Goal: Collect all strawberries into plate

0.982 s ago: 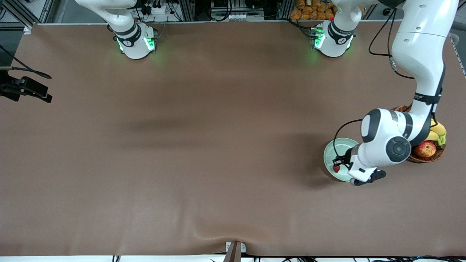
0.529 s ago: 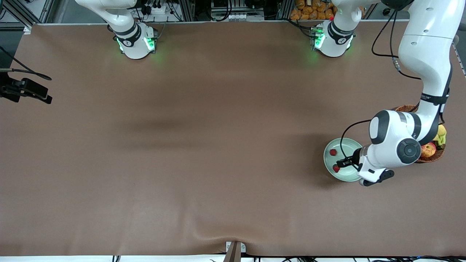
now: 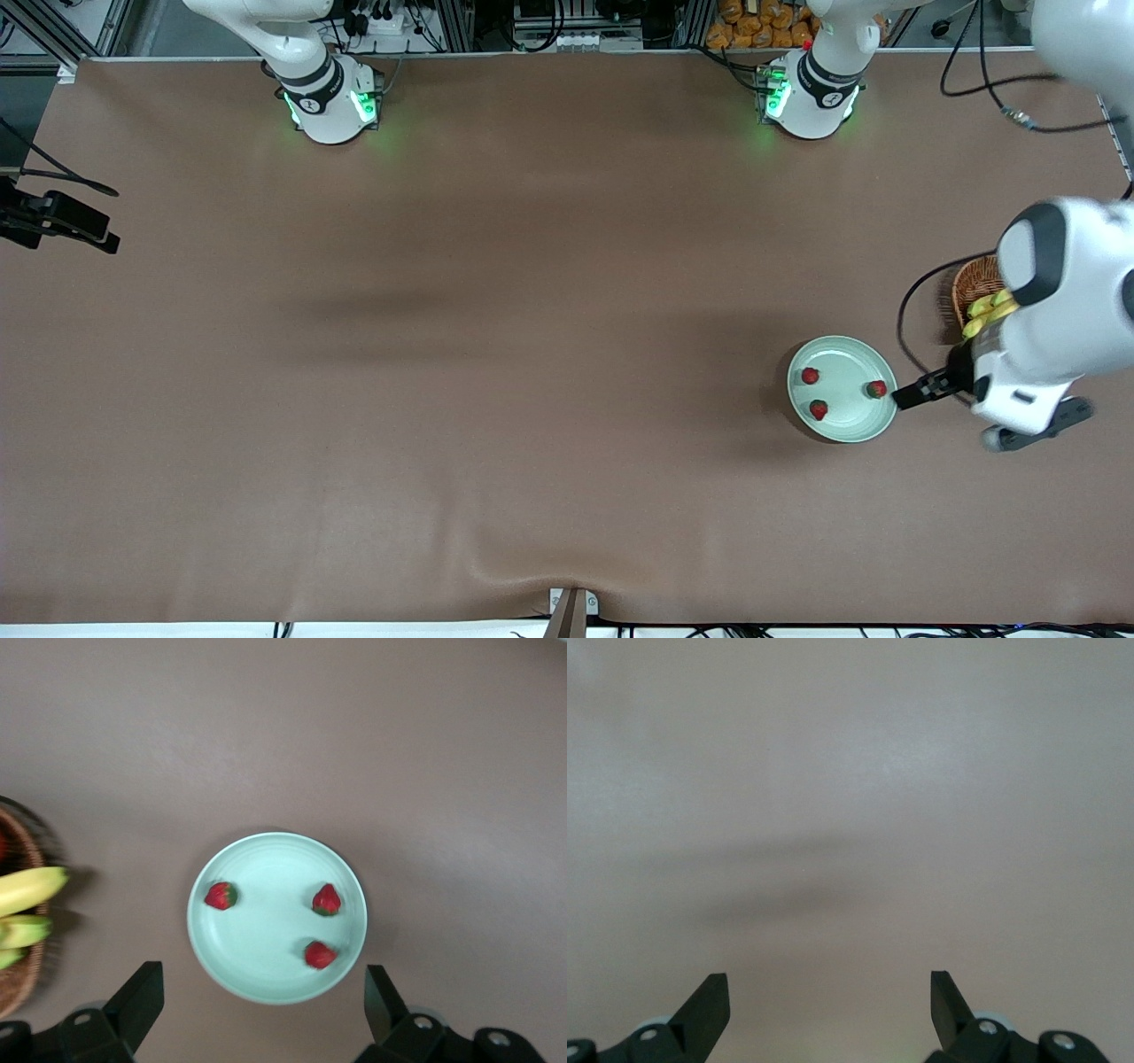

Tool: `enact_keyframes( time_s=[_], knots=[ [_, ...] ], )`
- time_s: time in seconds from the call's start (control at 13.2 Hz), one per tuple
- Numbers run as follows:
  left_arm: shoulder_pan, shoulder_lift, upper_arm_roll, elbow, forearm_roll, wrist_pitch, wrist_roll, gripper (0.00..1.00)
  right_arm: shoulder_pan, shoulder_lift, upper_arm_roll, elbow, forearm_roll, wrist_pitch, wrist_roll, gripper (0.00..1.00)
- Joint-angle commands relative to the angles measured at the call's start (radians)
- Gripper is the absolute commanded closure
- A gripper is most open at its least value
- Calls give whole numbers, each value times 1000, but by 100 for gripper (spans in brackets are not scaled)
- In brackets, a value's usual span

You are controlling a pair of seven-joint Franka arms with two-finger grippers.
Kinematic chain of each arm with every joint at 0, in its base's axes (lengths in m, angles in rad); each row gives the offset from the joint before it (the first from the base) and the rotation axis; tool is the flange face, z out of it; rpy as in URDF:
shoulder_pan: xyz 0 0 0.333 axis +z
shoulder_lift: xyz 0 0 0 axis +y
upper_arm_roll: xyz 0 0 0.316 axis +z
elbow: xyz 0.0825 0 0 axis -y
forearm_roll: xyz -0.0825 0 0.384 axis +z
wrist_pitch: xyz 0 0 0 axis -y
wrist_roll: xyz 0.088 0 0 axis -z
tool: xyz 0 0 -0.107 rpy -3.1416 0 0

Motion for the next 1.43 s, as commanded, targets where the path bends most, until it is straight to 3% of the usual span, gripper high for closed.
enact_keyframes(
  time_s=[0.0,0.38,0.45,0.68,1.06,1.36],
  knots=[
    [3,-110,-7,-9,19,-100,110,0,-27,7,18,23,-11,-4,9,0],
    [-3,-248,-33,-10,-14,-252,273,0,-13,8,21,20,-8,7,9,0],
    [-18,-279,-24,-20,-21,-263,285,0,-13,8,21,19,-7,7,9,0],
    [-138,-326,106,-29,-66,-316,290,0,-13,8,21,19,-2,7,9,0],
    [-167,-444,130,-148,-108,-338,310,0,2,8,22,19,-7,5,7,0],
    [-160,-440,131,-135,-108,-361,370,0,13,8,22,19,-8,7,7,0]
  ],
)
